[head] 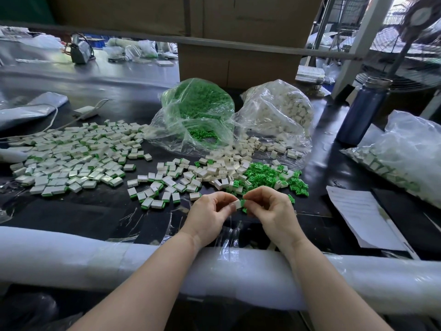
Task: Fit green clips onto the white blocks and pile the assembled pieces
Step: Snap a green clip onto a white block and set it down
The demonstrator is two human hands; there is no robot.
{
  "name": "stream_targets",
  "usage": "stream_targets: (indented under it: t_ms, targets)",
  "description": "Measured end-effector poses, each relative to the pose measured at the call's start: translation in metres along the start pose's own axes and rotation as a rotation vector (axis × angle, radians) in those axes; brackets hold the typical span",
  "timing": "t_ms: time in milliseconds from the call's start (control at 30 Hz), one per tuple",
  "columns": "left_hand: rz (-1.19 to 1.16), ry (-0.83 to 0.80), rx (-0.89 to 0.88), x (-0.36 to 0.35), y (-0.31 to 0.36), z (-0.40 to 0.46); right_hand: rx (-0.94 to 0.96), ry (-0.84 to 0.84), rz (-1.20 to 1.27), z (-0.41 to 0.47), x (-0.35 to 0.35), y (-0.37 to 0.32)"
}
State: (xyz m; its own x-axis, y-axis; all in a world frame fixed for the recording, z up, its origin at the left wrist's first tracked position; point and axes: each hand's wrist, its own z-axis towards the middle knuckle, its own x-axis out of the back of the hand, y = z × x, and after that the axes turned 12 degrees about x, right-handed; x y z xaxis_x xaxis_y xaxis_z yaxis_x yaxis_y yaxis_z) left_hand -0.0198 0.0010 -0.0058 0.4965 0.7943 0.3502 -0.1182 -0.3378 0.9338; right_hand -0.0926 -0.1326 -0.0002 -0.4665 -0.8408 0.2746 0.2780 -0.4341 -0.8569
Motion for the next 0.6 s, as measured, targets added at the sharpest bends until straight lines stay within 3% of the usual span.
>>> stream_targets:
  t_ms: [600]
  targets:
    - [-0.029, -0.017, 0.02, 0.0011, 0.0028, -0.0026, -0.071, -0.056, 0.038, -0.0002, -0.0002, -0.003]
